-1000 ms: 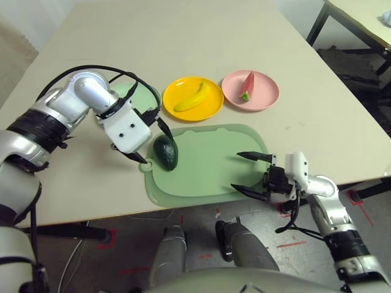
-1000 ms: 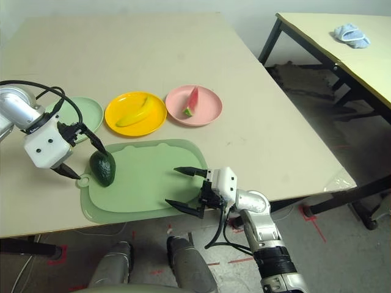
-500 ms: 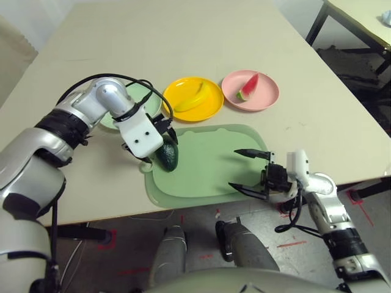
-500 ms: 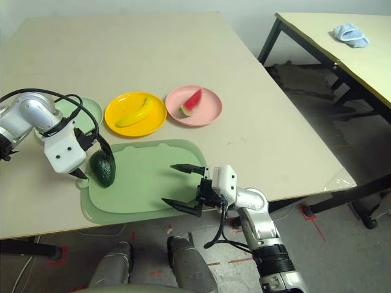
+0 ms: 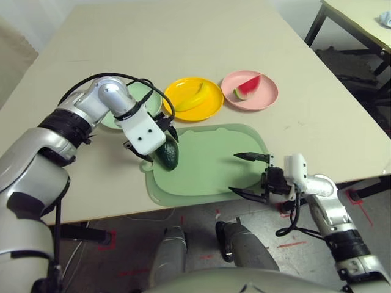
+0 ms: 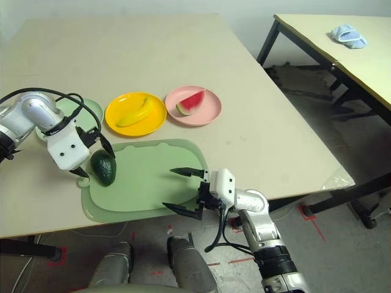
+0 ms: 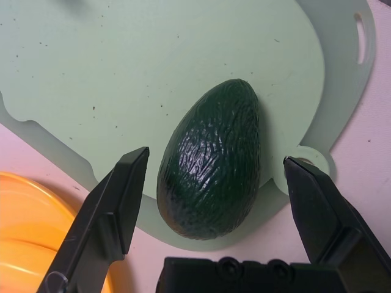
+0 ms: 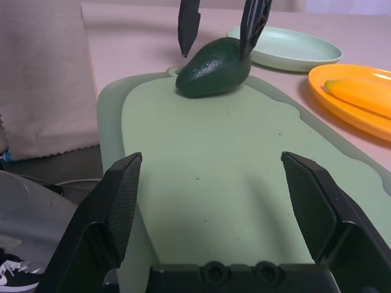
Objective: Place the fruits into color-matched plates.
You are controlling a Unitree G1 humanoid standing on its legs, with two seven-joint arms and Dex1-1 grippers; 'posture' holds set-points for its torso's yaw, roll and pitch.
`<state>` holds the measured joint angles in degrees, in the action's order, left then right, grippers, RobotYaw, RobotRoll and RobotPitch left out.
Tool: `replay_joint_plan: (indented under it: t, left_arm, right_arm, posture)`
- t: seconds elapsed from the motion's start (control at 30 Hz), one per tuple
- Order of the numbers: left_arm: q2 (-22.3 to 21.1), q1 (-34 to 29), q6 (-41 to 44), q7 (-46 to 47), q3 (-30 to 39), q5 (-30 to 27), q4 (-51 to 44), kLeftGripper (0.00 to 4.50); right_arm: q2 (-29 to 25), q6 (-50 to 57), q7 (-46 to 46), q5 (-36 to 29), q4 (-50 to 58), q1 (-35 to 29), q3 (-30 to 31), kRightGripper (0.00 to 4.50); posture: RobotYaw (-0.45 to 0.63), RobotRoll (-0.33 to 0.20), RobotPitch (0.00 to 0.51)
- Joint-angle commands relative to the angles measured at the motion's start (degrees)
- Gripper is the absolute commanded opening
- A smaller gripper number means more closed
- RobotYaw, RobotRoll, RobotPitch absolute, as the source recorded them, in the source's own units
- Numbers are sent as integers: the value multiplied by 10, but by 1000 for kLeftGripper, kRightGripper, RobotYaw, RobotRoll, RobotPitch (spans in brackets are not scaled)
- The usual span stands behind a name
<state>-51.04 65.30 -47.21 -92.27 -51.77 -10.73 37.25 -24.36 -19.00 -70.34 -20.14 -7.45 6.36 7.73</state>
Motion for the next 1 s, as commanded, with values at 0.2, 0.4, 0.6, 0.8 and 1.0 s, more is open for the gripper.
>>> replay_joint_plan:
  t: [0.2,0.4,0.6,0.8,1.0]
  left_arm:
    - [3,-10,-13,-2,-3,31,12,2701]
    - [5,-13,-18,-2,-3,32,13,2660]
    - [-4,11,-13,-2,20,28,39,2660]
    - [-11,68,-18,-2,89,83,165,2587]
    - [-20,84,8,-2,153,100,240,2587]
  right_arm:
    - [-5,4,10,10,17,-2,12,4500]
    - [-6,9,18,9,23,3,13,4500]
    - [-5,27,31,-4,54,0,11,4500]
    - [-3,101,81,-15,124,-20,9,4500]
    - [5,138,131,-20,163,-53,1,4500]
  posture:
    - [-170,0,150]
    - [-174,0,152]
    - [-168,0,150]
    - [-149,0,147]
    - [-142,0,144]
